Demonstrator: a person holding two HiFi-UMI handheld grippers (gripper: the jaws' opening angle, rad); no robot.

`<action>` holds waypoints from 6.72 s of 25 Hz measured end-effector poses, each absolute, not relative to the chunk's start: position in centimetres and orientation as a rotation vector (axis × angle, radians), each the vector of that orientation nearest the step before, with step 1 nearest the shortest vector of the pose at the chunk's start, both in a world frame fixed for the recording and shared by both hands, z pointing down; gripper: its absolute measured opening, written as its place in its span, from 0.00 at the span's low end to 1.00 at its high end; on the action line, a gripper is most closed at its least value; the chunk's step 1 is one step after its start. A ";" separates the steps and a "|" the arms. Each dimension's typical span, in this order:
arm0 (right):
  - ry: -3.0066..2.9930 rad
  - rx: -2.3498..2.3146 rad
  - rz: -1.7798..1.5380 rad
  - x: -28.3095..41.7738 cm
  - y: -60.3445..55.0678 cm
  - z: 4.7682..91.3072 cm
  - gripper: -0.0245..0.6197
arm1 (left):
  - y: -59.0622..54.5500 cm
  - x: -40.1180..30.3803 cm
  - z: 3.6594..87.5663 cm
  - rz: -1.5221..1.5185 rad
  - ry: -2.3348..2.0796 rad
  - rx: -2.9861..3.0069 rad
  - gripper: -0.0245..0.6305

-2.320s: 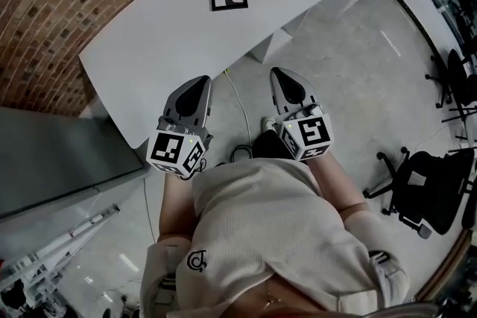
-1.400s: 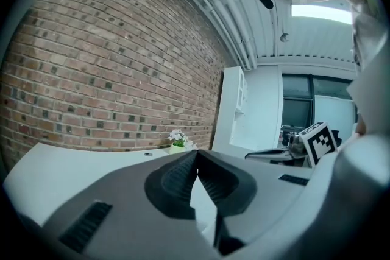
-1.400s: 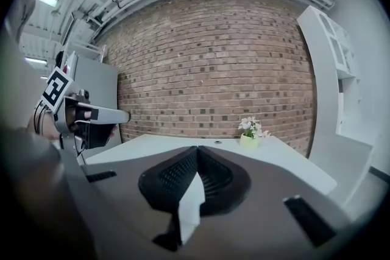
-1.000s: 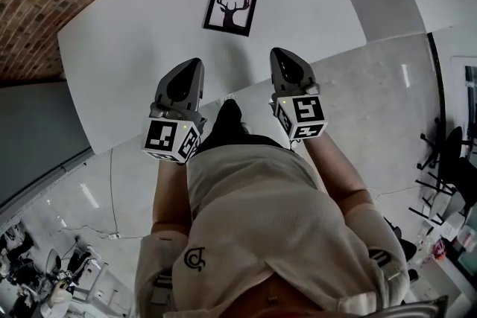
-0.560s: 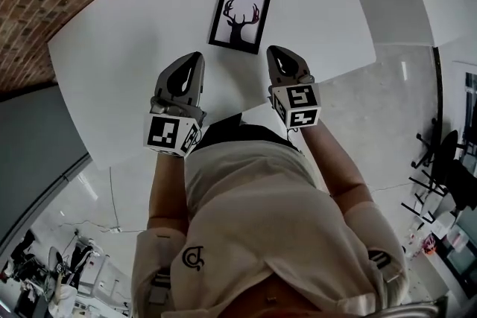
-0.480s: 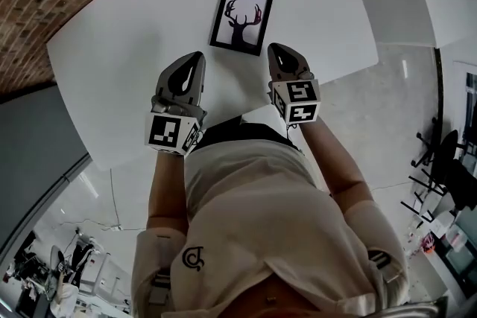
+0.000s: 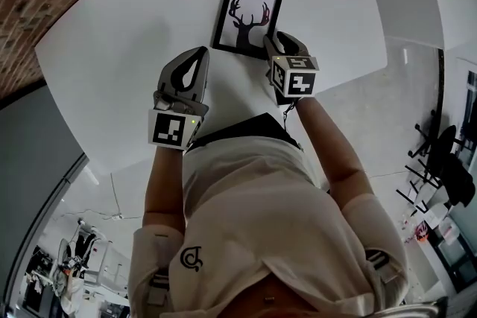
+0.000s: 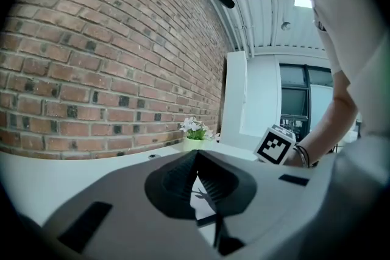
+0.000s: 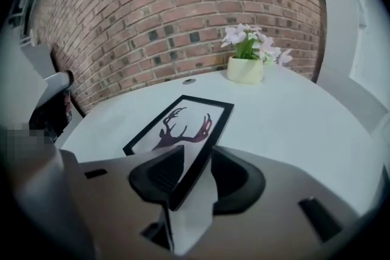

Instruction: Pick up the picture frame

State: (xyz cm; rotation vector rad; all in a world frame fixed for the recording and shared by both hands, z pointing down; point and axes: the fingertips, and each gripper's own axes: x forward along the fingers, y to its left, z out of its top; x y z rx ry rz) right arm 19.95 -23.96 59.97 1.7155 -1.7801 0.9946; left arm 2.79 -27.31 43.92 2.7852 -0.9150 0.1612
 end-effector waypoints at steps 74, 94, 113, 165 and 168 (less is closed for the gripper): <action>-1.899 1.151 0.812 12.3 -4.0 62.7 0.22 | -1.8 -4.9 53.3 0.439 -1.213 2.440 0.06; -1.902 1.128 0.768 12.3 -4.5 62.0 0.20 | -1.5 -1.6 61.3 -0.133 -0.821 1.795 0.45; -1.941 1.133 0.751 12.4 -4.6 61.9 0.21 | -1.0 4.5 63.0 -0.218 -0.425 1.580 0.19; -2.560 1.490 0.303 10.9 -6.8 34.1 0.05 | -6.9 -2.6 29.7 0.004 -1.564 2.651 0.08; -2.573 1.506 0.255 10.9 -6.7 33.3 0.05 | -6.8 -3.2 28.6 0.012 -1.642 2.687 0.08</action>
